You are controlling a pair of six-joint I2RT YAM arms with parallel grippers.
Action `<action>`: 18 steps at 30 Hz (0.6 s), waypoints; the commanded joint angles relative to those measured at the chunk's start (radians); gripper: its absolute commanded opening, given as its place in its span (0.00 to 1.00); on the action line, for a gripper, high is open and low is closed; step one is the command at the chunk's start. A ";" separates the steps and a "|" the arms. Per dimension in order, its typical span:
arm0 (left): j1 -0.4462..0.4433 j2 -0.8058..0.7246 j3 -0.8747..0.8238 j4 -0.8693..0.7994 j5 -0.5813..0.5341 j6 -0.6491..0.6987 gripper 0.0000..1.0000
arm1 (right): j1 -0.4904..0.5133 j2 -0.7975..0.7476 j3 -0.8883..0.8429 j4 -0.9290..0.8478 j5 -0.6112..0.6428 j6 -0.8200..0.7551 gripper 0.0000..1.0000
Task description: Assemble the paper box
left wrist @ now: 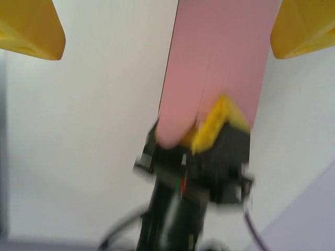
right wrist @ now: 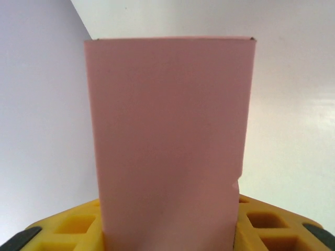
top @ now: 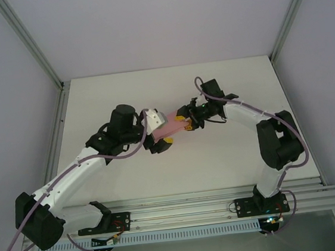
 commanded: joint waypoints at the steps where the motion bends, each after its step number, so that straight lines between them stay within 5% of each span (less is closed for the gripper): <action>1: -0.019 0.046 0.029 -0.115 -0.152 0.163 1.00 | -0.026 -0.041 -0.028 -0.072 -0.086 0.192 0.38; 12: -0.151 0.233 0.140 -0.126 -0.423 0.255 1.00 | -0.048 -0.048 -0.113 0.095 -0.243 0.501 0.35; 18: -0.152 0.233 0.123 -0.102 -0.451 0.266 0.90 | -0.058 -0.064 -0.135 0.126 -0.252 0.542 0.40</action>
